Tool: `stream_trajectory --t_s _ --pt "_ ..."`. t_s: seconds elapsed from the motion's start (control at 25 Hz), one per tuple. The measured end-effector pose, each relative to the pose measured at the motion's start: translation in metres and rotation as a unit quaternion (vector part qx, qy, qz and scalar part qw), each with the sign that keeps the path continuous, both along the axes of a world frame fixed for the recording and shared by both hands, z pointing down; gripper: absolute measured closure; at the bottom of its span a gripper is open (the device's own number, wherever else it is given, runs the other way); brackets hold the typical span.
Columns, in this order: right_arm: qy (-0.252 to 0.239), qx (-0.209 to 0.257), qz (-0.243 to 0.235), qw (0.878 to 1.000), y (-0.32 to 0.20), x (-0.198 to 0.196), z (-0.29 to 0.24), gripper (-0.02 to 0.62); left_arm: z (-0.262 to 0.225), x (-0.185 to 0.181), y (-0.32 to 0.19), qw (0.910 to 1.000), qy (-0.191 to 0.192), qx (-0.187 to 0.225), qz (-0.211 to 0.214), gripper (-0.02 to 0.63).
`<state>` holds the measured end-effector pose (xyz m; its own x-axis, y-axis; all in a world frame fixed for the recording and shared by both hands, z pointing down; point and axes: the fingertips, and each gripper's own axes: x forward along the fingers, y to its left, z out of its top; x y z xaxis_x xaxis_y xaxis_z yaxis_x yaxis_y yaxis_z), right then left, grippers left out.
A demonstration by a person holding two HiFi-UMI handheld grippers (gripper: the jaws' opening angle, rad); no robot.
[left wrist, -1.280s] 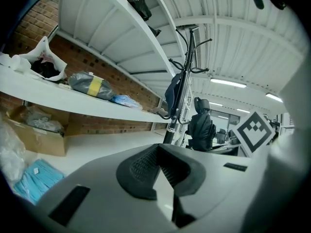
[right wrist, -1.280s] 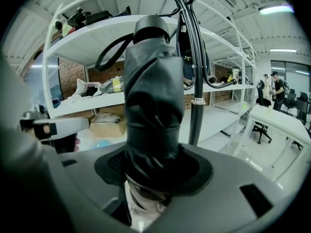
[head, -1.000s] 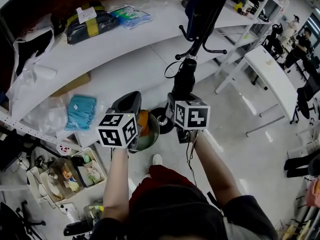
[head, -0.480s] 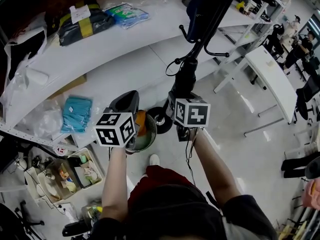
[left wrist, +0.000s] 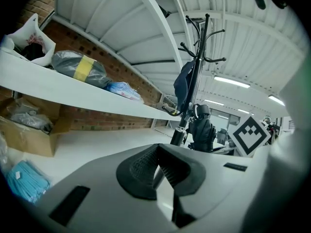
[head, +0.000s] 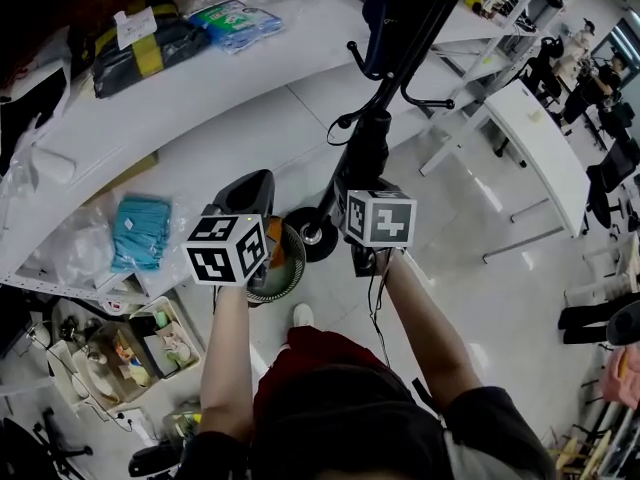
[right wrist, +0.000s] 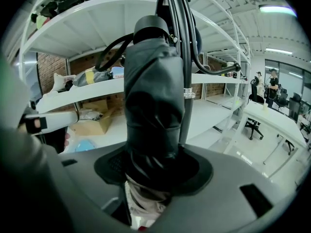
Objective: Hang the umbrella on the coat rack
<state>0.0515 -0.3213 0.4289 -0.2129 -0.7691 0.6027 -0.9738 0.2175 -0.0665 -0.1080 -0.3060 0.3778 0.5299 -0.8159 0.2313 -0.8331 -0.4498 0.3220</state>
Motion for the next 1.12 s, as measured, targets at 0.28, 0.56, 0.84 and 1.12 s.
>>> stream_trajectory --t_s 0.28,0.56,0.84,1.12 --pt "0.012 -0.007 0.0 1.0 -0.011 0.008 0.005 0.374 0.004 0.017 -0.017 0.9999 0.008 -0.003 0.01 0.595" --pt "0.025 -0.012 0.005 1.0 -0.024 0.016 0.012 0.374 0.007 0.03 -0.03 0.9998 0.01 -0.006 0.019 0.595" --pt "0.03 -0.022 0.013 0.999 -0.032 0.022 0.022 0.374 0.014 0.032 -0.04 0.9997 0.014 -0.011 0.018 0.595" --pt "0.029 -0.038 0.036 0.998 -0.031 0.04 0.04 0.374 0.02 0.041 -0.043 0.9995 0.012 -0.017 0.025 0.595"
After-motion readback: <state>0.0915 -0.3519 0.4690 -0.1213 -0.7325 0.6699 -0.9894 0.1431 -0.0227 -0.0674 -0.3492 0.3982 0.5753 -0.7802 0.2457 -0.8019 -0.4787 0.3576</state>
